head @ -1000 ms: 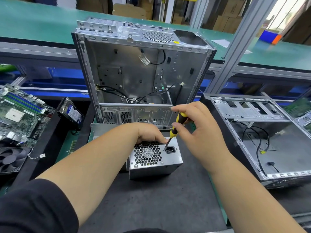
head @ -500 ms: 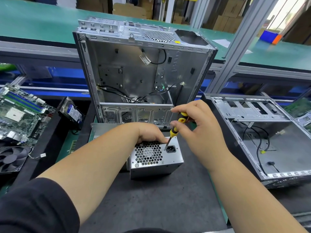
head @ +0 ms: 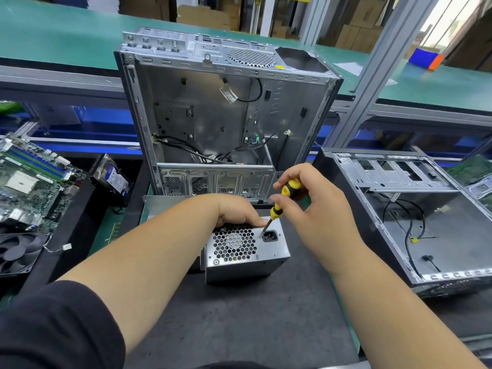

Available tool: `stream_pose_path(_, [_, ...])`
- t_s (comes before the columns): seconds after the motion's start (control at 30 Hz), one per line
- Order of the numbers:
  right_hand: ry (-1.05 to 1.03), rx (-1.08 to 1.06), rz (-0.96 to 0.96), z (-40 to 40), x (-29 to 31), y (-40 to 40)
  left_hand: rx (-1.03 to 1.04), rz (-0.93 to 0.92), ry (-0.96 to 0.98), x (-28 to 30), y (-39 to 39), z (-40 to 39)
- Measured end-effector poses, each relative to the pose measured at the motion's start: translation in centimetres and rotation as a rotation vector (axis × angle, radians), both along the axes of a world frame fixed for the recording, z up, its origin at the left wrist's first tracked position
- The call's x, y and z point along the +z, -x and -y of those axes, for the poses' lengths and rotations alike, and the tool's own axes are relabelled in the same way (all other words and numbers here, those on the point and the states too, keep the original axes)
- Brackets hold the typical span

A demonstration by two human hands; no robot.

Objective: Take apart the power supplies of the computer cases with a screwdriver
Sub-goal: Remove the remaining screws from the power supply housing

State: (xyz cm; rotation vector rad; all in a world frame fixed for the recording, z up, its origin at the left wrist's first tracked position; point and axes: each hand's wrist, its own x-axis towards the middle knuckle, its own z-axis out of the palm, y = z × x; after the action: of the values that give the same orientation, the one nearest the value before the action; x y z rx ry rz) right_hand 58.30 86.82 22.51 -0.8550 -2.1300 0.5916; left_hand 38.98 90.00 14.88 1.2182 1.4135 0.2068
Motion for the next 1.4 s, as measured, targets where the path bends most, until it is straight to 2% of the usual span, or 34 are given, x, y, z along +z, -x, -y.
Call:
stream_pose_path(0.4, [0.051,0.076,0.019,-0.1,0.2,-0.2,0.044,0.038,0.024,-0.7,0.2,-0.2])
stream_pose_path(0.53, [-0.038,0.025,0.059,-0.1,0.4,-0.3,0.032,0.027,0.015,-0.7,0.1,-0.2])
stream_pose_path(0.67, [-0.062,0.003,0.052,0.1,0.6,0.1,0.059,0.005,0.014,-0.7,0.1,-0.2])
stream_pose_path(0.83, [0.036,0.049,-0.011,0.2,0.5,-0.1,0.073,0.01,-0.001,-0.4,0.0,-0.1])
stream_pose_path(0.97, [-0.004,0.052,-0.027,0.1,0.4,0.0,0.066,0.051,-0.001,-0.4,0.0,-0.1])
stream_pose_path(1.07, [-0.081,0.033,0.022,-0.1,0.2,0.1,0.049,0.044,0.001,-0.6,0.0,-0.1])
stream_pose_path(1.2, [-0.082,0.007,0.03,0.2,-0.4,0.3,0.028,0.011,-0.023,-0.4,0.0,-0.2])
stream_pose_path(1.33, [-0.189,-0.092,0.188,-0.3,0.0,0.6,0.004,0.005,0.002,-0.1,0.2,-0.1])
stream_pose_path(1.4, [-0.169,-0.099,0.214,-0.7,0.2,0.8,0.009,0.022,0.015,0.0,0.1,0.1])
